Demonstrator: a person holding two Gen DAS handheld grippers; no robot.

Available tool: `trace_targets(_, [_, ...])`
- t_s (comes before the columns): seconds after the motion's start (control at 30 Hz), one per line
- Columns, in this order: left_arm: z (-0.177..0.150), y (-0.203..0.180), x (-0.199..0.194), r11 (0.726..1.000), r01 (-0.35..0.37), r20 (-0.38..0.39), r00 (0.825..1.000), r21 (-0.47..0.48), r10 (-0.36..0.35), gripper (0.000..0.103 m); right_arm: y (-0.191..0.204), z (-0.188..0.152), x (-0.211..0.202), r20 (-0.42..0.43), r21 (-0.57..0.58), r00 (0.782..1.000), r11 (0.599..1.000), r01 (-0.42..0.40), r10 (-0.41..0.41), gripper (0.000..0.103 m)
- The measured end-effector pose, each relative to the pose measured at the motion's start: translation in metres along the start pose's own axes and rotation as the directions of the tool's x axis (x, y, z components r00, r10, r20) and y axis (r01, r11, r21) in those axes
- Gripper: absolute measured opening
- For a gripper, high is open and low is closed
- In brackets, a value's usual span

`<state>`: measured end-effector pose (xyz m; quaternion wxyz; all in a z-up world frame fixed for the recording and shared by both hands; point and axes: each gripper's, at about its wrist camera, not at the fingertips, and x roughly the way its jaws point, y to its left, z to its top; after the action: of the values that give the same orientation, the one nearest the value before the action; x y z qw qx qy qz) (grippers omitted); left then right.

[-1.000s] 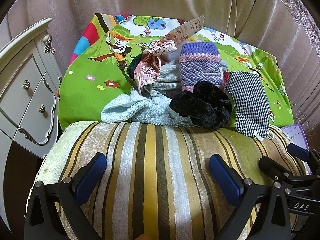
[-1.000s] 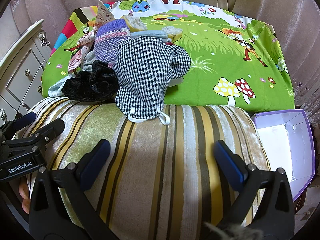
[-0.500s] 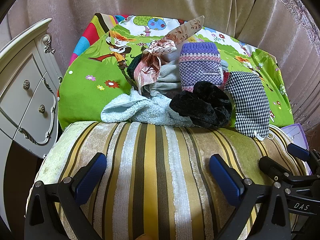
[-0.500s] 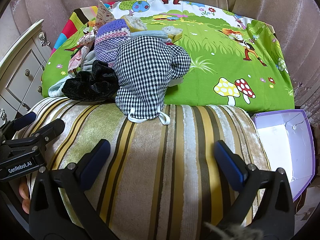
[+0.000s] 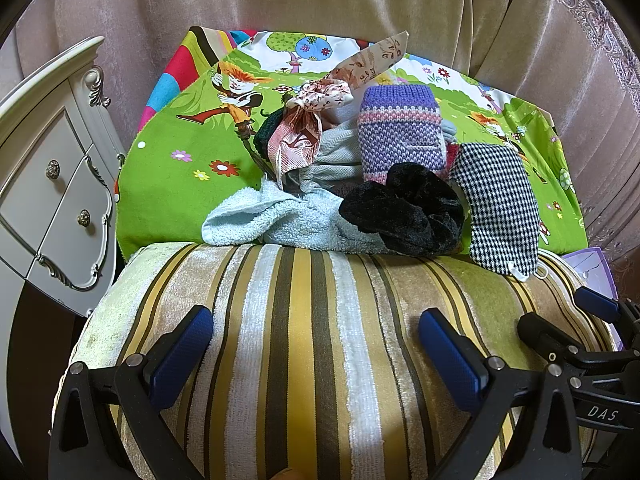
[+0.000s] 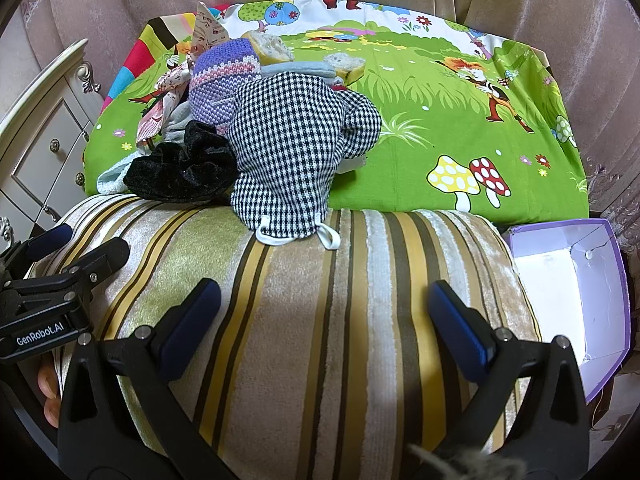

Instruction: Organize soft objects

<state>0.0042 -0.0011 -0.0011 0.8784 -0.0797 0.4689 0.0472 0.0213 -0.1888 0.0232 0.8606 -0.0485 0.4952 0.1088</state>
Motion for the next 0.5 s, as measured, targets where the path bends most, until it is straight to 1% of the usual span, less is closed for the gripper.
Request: trace_targets(0.5, [0.0001,-0.0001,-0.0001,1.000,-0.001,0.000,1.000,0.000,0.001,0.103,0.0004,-0.0006,-0.0006,0.004,-0.001,1.000,1.000,0.001,-0.001,0.103])
